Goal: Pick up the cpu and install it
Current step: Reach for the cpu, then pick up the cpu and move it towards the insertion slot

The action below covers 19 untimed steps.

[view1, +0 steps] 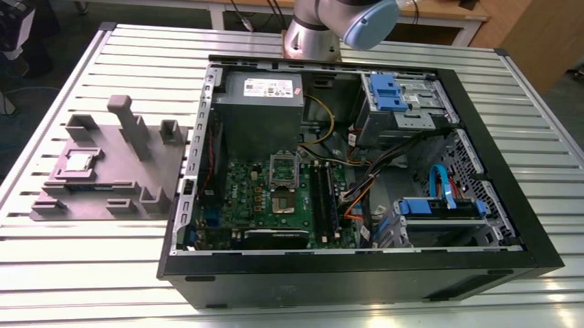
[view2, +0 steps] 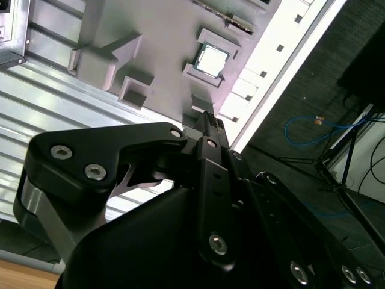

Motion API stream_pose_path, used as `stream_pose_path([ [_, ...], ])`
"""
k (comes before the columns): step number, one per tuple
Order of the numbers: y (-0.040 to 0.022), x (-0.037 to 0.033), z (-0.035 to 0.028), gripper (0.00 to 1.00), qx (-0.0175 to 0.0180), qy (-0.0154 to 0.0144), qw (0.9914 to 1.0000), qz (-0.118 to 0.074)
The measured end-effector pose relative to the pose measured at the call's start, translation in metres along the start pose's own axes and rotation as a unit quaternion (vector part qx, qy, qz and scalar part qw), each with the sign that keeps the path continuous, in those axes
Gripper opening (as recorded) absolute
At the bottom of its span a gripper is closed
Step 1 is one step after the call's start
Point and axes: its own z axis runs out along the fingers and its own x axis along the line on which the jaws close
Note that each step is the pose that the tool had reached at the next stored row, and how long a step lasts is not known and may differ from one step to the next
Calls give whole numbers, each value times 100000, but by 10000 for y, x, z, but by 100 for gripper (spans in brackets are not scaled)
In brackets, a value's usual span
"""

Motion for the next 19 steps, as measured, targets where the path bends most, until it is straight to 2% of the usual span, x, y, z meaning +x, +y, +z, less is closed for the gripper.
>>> stream_pose_path([
  [3,-3,31,-1,11,2,2,100000,-5],
  [17,-3,34,-1,11,1,1,100000,1],
  [18,-2,34,-1,11,1,1,100000,-2],
  [19,-3,34,-1,17,0,2,100000,1],
])
